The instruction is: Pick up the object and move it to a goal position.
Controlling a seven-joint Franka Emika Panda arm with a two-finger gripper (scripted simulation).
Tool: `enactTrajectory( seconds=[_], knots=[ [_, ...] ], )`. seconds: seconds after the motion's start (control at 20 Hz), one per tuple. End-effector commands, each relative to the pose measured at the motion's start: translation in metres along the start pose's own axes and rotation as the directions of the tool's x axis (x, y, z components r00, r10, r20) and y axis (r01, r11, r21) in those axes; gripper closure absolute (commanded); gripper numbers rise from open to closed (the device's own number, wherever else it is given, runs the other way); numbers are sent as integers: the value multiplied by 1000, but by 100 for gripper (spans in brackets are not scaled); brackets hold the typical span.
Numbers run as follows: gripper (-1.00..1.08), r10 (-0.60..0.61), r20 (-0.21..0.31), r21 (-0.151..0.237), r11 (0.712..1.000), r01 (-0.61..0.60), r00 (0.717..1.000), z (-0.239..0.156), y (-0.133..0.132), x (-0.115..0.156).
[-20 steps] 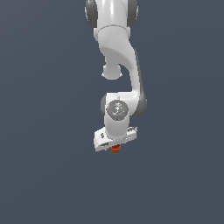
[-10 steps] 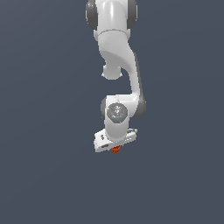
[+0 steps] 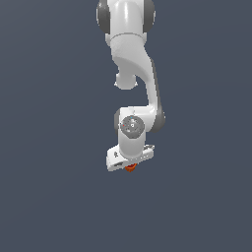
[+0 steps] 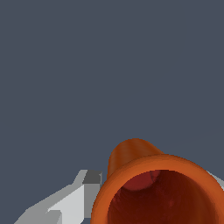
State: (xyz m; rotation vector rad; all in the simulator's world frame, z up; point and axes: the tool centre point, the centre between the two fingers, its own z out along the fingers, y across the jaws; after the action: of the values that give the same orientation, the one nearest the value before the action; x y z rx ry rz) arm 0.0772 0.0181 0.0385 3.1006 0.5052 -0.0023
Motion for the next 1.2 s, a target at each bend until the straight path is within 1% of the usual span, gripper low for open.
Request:
enactTrajectory(
  seconds=[0.0,0.25,0.85,1.15],
  knots=[
    [108,-1,-1,0,1000,1,1000,-3,-5,3],
    [108,-1,-1,0,1000,1,1000,-18,-33,18],
    [108,-1,-1,0,1000,1,1000,-71,-128,73],
    [108,-1,-1,0,1000,1,1000,-86,-155,90]
  ],
)
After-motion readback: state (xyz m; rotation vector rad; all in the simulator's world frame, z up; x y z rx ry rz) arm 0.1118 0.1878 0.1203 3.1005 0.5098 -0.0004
